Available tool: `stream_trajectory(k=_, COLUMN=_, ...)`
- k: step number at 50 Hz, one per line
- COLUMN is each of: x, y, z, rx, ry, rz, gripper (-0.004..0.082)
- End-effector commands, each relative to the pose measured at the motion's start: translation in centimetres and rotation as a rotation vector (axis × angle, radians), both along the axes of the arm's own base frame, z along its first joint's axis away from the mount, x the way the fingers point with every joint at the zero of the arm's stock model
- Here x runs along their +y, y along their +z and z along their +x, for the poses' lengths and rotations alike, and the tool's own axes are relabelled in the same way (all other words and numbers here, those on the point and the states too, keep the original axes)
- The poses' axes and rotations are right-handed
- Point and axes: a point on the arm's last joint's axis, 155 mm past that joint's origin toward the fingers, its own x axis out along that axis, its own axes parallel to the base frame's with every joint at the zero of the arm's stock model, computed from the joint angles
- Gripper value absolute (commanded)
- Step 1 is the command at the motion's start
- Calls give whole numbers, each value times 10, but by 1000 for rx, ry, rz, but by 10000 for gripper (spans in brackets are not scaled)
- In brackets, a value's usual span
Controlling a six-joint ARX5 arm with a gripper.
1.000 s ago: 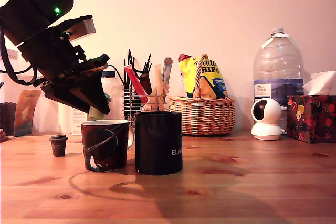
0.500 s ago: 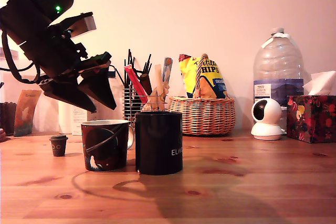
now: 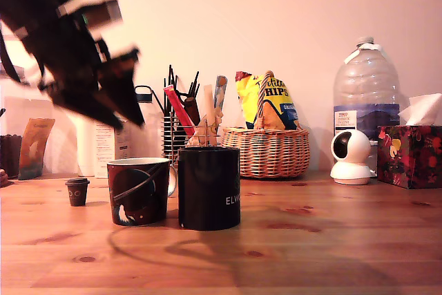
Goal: Pick up the coffee capsules from the table one by one and drop them inside the nearest coffee cup
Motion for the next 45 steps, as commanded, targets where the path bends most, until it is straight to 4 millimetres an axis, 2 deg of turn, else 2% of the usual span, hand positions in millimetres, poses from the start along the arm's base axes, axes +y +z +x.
stream_trajectory(k=1, x=7, y=7, z=2, rx=-19, ry=29, rz=7, gripper=-24)
stream_trajectory(k=14, x=28, y=4, z=0, rx=-36, ry=92, rz=44, gripper=-24)
stream_trajectory(k=32, x=62, y=-9, z=-3, rx=-113, ry=228, rz=-39, gripper=-24)
stream_trajectory(k=45, x=85, y=-32, z=-6, rx=-162, ry=302, rz=-74, gripper=-24)
